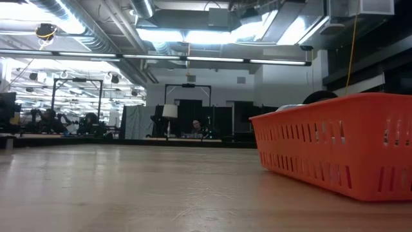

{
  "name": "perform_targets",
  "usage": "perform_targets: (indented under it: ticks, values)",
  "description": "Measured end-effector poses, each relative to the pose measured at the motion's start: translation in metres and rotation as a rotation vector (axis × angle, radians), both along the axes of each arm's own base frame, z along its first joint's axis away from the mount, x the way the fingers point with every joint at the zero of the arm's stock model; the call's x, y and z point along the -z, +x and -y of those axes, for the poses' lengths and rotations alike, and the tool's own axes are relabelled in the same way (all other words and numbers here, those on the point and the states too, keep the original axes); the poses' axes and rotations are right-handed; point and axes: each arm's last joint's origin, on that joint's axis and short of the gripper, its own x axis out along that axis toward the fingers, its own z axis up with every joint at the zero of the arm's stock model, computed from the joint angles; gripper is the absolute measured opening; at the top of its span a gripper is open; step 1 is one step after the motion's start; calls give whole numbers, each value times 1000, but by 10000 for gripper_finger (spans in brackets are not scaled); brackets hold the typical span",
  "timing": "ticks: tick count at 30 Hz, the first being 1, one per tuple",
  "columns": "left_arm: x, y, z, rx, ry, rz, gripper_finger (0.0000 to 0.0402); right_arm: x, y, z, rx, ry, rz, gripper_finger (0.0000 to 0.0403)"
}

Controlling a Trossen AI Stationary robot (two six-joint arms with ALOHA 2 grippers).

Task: Pick & Place Office items
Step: Return to Home Position

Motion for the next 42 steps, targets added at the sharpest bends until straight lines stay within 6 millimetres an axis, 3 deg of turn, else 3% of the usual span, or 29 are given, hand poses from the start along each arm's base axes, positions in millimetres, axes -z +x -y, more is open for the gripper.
perform_targets:
  ticks: [5,10,13,18,26,35,42]
  values:
    - [61,6,-24,76,-105,26,194,26,-10,10,13,-40,-64,388]
    - [112,-9,-40,58,-139,48,196,52,-24,23,100,-97,-230,388]
    - [139,-16,-44,57,-158,57,198,55,-35,30,148,-93,-217,388]
    - [162,-25,-47,23,-156,65,195,72,-43,37,201,-92,-265,388]
    - [198,-40,-58,-39,-163,35,198,122,-34,41,284,-25,-344,388]
    - [242,-77,-70,-12,-246,47,194,168,-23,43,303,39,-413,388]
    - [267,-99,-78,13,-286,-9,198,172,-22,43,329,54,-402,388]
